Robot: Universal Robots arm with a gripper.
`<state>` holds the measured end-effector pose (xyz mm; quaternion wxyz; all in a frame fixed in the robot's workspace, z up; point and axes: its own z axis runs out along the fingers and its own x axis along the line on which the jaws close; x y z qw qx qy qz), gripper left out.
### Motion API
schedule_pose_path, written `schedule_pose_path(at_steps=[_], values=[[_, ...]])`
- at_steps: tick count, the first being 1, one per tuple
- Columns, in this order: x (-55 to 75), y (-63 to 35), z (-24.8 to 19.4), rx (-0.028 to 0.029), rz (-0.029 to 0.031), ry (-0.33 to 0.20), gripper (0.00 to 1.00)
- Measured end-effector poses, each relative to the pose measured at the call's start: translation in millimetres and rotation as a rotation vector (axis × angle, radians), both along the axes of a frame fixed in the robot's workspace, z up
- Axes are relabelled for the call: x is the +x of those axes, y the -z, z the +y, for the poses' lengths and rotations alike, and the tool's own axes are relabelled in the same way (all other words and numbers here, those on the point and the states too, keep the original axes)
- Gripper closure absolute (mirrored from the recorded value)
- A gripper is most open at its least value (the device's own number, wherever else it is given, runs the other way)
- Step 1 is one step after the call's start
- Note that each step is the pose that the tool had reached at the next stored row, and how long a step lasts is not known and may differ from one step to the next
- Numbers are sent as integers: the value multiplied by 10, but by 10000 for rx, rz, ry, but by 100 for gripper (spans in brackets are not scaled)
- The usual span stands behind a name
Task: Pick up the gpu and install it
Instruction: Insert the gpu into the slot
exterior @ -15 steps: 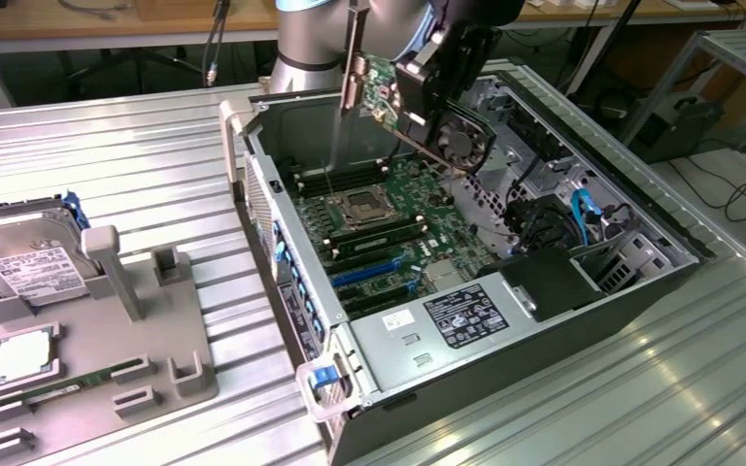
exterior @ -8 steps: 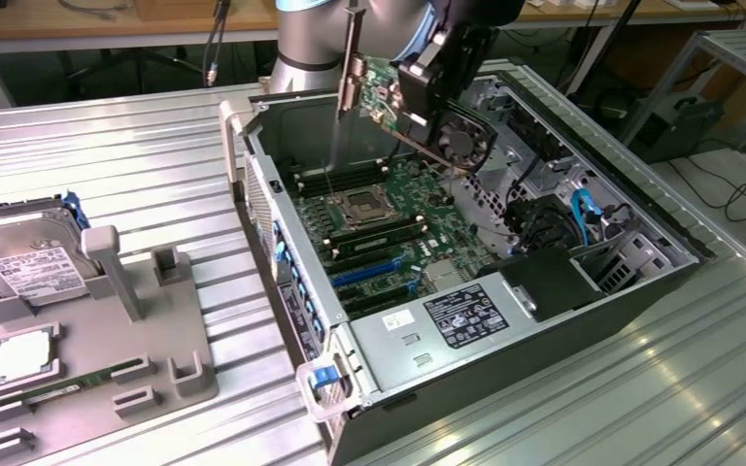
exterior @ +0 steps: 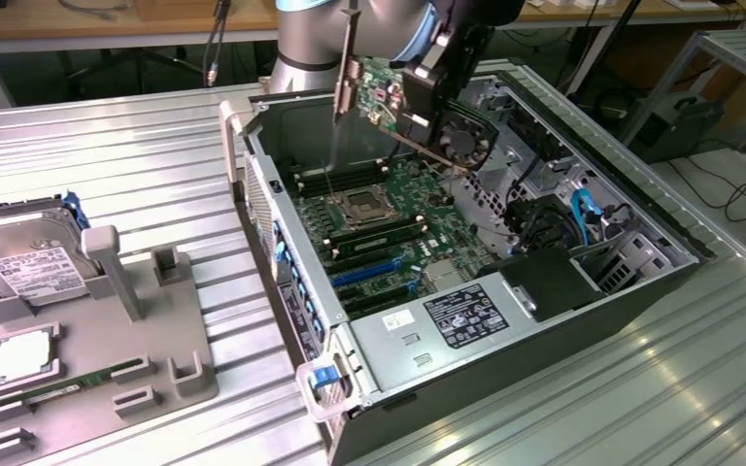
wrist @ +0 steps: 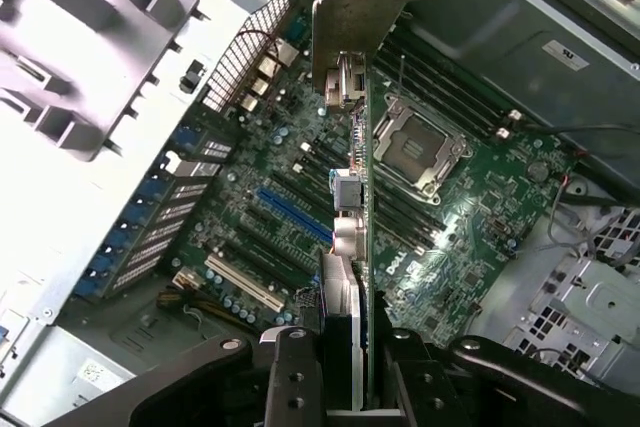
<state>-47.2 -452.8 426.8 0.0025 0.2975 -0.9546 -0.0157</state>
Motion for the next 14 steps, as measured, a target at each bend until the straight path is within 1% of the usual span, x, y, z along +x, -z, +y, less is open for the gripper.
schedule_pose_path(at_steps=[10,14], values=[[0,0,0,1,0,-725,72],[0,0,0,1,0,-1233,72]])
